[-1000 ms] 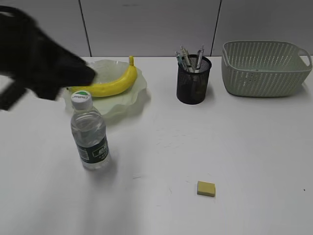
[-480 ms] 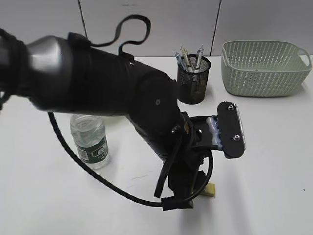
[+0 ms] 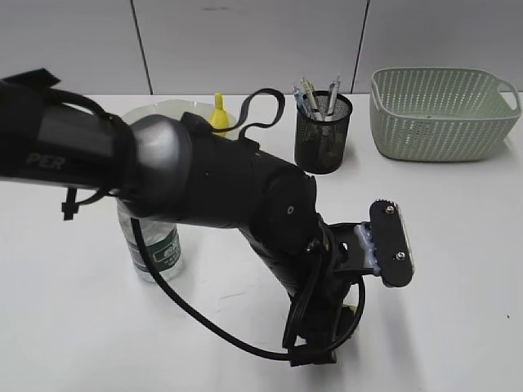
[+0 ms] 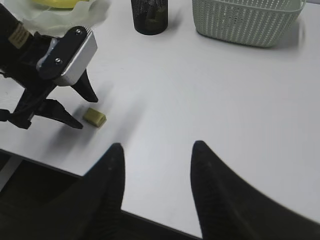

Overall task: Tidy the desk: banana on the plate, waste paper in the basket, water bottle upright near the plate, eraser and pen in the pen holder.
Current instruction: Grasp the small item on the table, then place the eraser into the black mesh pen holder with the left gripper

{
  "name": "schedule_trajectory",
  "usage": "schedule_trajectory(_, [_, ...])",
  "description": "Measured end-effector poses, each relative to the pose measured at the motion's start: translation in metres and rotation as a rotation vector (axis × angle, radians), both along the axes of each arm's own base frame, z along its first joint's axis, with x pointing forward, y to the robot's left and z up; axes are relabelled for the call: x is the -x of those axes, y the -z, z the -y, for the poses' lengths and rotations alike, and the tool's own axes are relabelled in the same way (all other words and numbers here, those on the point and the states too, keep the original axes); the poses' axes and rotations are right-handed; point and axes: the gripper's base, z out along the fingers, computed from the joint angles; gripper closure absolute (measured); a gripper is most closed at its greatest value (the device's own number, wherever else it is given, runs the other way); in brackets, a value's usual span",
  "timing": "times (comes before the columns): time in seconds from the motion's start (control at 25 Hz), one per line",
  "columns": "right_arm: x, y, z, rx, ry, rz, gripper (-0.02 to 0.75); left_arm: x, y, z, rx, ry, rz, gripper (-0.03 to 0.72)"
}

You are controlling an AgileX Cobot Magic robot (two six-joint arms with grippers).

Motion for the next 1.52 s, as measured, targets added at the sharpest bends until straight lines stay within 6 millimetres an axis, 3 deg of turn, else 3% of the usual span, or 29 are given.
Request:
schedule_trajectory(0.24, [0.0,0.0,0.0,0.0,0.0,0.0,0.388,-0.002,0.019,0.002,-0.01,-0.011,-0.005,0.283])
schedule_trajectory(0.44, [0.0,0.0,0.0,0.0,0.0,0.0,0.389,-0.003,0.019,0.005,0.005,-0.016,0.002,0.512])
schedule_trajectory(0.56, [0.0,0.0,0.0,0.0,0.0,0.0,0.389,-0.004,0.017,0.008,0.013,-0.023,0.002,0.507])
schedule_trajectory(0.68, [0.0,0.0,0.0,0.0,0.0,0.0,0.389,-0.013,0.002,0.017,0.089,-0.114,0.007,0.507])
schedule_trajectory(0.84, [0.0,0.0,0.0,0.0,0.0,0.0,0.392,-0.053,-0.046,0.023,0.423,-0.417,0.068,0.507])
schedule_trajectory(0.96, [0.0,0.0,0.0,0.0,0.0,0.0,0.407,-0.097,-0.078,0.01,0.699,-0.645,0.131,0.508])
schedule_trajectory(1.12, [0.0,0.0,0.0,0.0,0.0,0.0,0.431,-0.15,-0.102,-0.016,0.92,-0.855,0.213,0.508])
schedule_trajectory(1.24, [0.0,0.0,0.0,0.0,0.0,0.0,0.44,-0.171,-0.105,-0.018,0.987,-0.897,0.254,0.508])
schedule_trajectory(1.52, [0.0,0.0,0.0,0.0,0.0,0.0,0.441,-0.191,-0.067,-0.005,0.964,-0.916,0.248,0.505])
